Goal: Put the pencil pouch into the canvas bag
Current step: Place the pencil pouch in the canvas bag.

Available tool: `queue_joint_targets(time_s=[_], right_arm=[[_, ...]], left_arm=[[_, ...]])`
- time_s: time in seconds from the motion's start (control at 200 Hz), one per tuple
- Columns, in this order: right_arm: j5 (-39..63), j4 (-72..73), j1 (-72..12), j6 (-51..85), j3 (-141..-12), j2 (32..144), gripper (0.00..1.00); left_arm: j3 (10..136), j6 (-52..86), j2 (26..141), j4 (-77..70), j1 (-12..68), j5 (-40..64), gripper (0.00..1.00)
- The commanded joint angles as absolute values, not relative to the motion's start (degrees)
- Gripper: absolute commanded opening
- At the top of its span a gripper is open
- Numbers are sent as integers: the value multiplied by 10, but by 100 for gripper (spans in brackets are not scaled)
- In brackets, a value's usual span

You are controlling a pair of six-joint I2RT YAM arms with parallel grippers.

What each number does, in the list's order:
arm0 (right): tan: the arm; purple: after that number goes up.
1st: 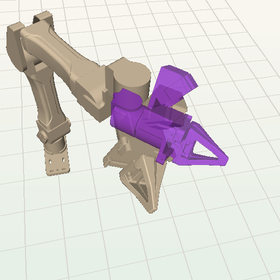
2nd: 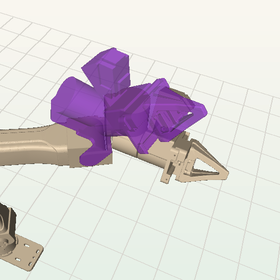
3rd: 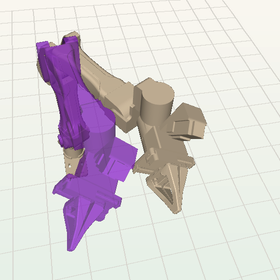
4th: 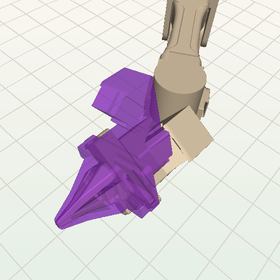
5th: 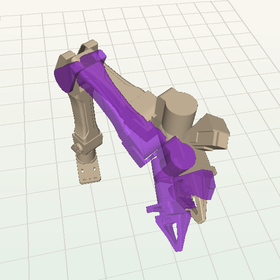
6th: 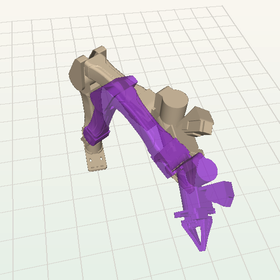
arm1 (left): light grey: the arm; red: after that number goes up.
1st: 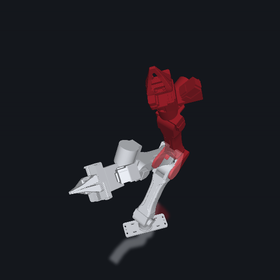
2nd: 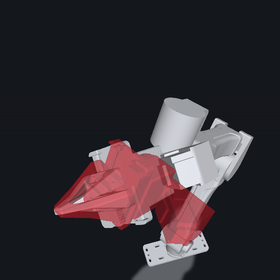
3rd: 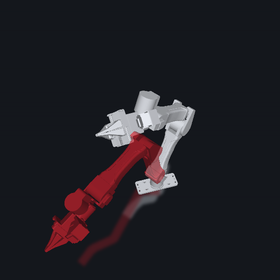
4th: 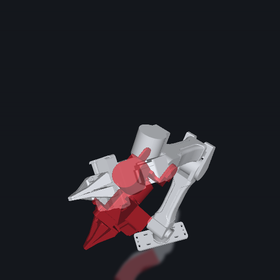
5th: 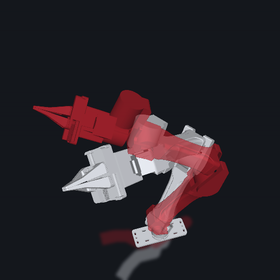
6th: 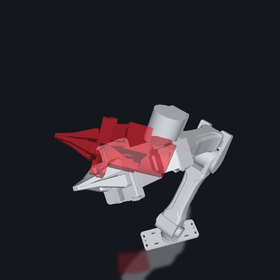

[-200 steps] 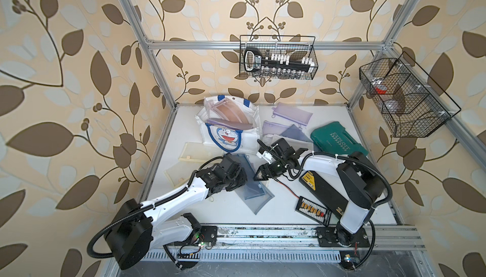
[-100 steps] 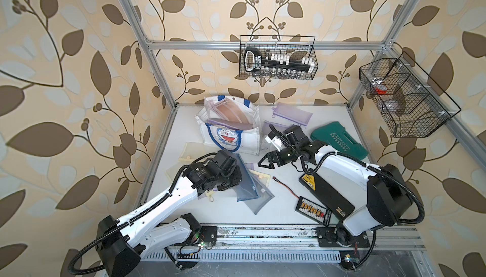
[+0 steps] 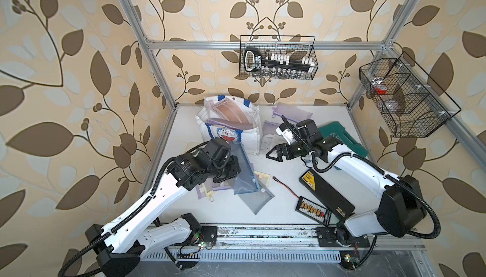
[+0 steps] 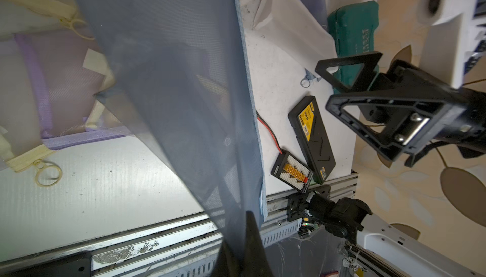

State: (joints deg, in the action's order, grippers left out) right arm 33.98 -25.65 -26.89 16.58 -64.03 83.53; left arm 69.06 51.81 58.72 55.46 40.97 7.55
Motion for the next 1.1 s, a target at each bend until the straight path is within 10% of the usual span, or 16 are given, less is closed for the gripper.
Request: queue_joint_targets(time_s=[0.0,0.605,1.095], right_arm=[[334,-281,-265,157,-662,818,100],[326,-319,-184,173,-679,732,99],[323,-335,-184,195,-679,716,99]], left_arm=[[768,494,614,584,417,79,0],[1044,594,763,666,399,-175,0],[1288,738,1013,757,256,-183,0]])
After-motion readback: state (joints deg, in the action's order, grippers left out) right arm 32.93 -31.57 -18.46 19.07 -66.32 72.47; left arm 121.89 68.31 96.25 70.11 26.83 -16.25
